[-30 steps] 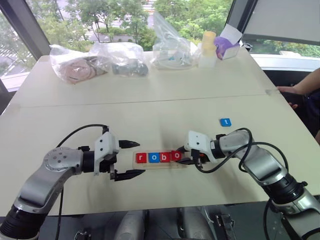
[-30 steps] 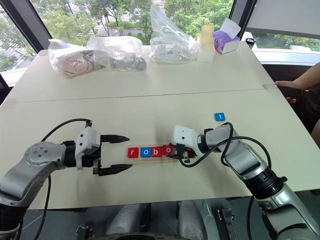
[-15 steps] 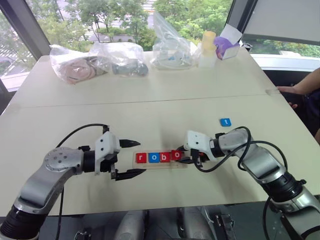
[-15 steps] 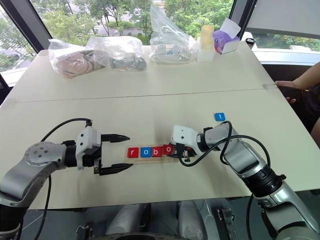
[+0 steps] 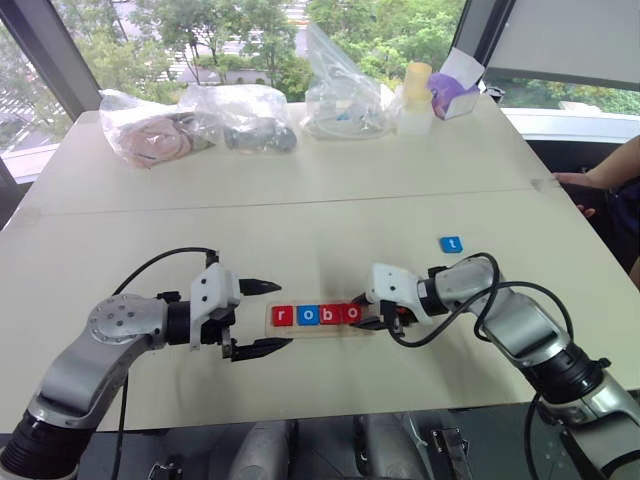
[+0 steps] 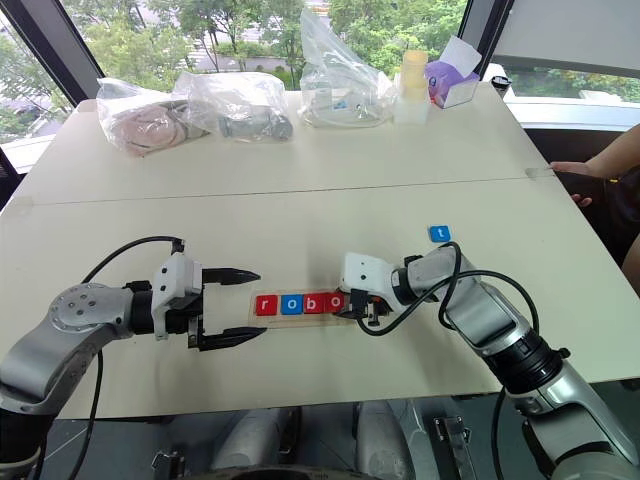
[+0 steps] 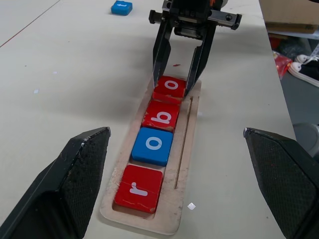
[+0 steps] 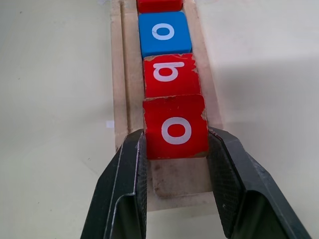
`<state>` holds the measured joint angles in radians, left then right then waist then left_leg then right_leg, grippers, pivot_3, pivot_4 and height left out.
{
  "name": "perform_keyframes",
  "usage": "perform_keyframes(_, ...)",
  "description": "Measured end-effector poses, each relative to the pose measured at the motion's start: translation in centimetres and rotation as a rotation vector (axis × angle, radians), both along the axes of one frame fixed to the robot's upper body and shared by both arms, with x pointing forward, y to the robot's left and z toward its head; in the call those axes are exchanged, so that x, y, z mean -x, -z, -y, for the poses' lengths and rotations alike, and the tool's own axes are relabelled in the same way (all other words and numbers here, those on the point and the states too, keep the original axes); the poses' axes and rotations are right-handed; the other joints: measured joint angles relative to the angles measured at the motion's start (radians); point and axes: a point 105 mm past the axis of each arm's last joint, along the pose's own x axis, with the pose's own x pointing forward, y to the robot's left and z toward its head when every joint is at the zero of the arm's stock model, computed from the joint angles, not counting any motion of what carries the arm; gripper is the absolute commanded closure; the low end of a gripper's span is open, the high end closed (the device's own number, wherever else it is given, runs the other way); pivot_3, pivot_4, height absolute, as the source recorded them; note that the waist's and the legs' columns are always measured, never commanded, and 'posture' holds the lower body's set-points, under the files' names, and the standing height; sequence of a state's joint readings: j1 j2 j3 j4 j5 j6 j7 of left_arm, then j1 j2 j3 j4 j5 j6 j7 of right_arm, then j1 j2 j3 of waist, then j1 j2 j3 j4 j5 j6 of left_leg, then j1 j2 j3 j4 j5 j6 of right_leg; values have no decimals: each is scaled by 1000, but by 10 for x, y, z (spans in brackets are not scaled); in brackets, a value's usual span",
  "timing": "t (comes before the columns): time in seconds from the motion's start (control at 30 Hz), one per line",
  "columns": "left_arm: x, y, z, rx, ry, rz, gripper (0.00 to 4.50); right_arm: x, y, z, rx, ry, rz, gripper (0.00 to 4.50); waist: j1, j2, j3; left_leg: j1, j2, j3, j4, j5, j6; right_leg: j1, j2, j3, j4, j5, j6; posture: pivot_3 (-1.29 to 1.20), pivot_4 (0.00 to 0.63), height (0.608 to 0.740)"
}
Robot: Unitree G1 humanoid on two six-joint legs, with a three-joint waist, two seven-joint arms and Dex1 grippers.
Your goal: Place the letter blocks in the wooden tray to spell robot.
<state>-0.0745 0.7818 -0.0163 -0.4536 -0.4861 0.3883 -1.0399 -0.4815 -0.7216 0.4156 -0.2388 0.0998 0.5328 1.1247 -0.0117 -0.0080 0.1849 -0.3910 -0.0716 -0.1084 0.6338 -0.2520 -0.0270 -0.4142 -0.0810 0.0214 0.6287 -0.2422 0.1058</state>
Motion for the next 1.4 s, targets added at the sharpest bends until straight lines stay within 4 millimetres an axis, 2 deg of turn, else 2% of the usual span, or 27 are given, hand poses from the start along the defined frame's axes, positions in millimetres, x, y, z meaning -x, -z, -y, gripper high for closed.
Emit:
perform_keyframes(0.07,0,0,0,0,0,0,0,0,0,0,-1,0,0,3369,0,0,0,0,0,0,0,0,0,0,0,0,0,0,0,0,150,740)
perform_keyframes(0.2,0,0,0,0,0,0,0,0,0,0,-1,-1,0,1482,0,0,0,0,0,0,0,0,0,0,0,0,0,0,0,0,150,740)
perform_keyframes(0.27,0,0,0,1,0,0,0,0,0,0,-1,-1,0,332,0,0,0,0,0,0,0,0,0,0,0,0,0,0,0,0,150,740)
perform_keyframes(0.3,0,0,0,1,0,0,0,0,0,0,-1,-1,0,101,0,0,0,0,0,0,0,0,0,0,0,0,0,0,0,0,150,740)
perform_keyframes(0.63,0,0,0,2,-1,0,0,-4,-3,3,-9,38,-7,101,0,0,0,0,0,0,0,0,0,0,0,0,0,0,0,0,150,740)
perform_keyframes(0.77,0,0,1,4,-3,0,0,-28,-43,18,-108,203,61,101,1,0,0,0,0,0,0,0,0,0,0,0,0,0,0,0,150,740)
perform_keyframes(0.9,0,1,2,15,-5,-1,0,-55,-74,48,-214,516,151,101,2,0,0,0,0,0,0,0,0,0,0,0,0,0,0,0,150,740)
perform_keyframes(1.0,0,1,7,31,7,-4,0,-74,-64,79,-195,824,158,101,2,0,0,0,-1,0,-1,0,0,-1,-1,1,0,0,-1,0,150,740)
perform_keyframes(1.13,-1,2,13,40,34,-6,0,-86,-47,111,-137,1098,196,101,1,0,-1,-1,-1,0,-1,0,-1,-2,0,1,1,0,-1,0,150,740)
perform_keyframes(1.23,-4,-1,15,46,42,5,0,-87,-36,126,-103,1215,218,101,0,0,-1,-1,-1,1,-1,0,-1,-3,1,1,1,0,-1,0,150,740)
perform_keyframes(1.4,-6,0,14,43,35,4,0,-87,-26,139,-98,1308,223,101,-3,0,-1,-1,0,2,-1,0,0,-3,2,2,2,1,-1,0,150,740)
